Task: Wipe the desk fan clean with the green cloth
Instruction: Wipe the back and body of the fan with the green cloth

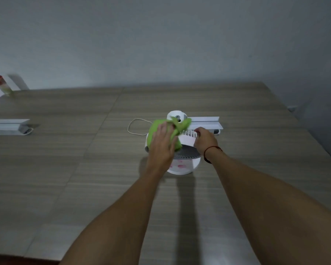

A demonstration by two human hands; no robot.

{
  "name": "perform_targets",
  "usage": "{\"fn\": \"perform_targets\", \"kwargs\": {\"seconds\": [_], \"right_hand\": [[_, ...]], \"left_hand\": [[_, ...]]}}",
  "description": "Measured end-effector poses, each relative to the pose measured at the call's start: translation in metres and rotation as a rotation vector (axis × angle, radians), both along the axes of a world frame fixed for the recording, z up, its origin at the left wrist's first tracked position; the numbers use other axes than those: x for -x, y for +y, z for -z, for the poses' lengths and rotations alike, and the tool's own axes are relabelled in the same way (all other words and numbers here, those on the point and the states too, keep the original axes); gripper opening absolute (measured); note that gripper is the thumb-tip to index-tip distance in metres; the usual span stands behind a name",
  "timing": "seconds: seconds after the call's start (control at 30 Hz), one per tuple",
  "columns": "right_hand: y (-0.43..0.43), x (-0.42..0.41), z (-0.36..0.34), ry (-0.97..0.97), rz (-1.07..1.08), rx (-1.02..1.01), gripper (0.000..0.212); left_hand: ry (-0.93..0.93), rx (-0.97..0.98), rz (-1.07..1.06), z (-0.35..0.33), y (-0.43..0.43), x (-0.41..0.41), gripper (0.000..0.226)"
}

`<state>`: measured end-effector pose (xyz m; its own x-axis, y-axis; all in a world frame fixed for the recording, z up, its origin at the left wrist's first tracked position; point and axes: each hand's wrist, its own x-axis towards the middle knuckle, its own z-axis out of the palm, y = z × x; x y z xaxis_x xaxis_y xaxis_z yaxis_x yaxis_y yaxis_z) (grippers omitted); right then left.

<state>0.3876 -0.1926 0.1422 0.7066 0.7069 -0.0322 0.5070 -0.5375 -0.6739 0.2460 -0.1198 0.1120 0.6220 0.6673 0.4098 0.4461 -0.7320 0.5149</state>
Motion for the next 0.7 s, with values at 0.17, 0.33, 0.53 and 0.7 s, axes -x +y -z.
{"fn": "perform_targets", "kwargs": {"seconds": [0.17,0.33,0.53,0.7], "right_hand": [[-0.001,-0.004,0.001,-0.021,-0.039,0.024,0.031],[0.001,-0.011,0.005,0.027,-0.014,-0.001,0.032],[0.004,-0.016,0.001,0.042,-0.002,-0.003,0.030],[0.007,-0.012,-0.001,0.047,0.009,-0.009,0.031]], "left_hand": [[0.034,-0.101,-0.011,0.001,0.006,0.001,0.066],[-0.238,0.374,-0.204,0.022,0.027,0.009,0.051],[-0.209,0.452,-0.295,0.009,0.028,0.009,0.046],[-0.058,0.085,-0.003,-0.007,0.011,-0.011,0.053]]}}
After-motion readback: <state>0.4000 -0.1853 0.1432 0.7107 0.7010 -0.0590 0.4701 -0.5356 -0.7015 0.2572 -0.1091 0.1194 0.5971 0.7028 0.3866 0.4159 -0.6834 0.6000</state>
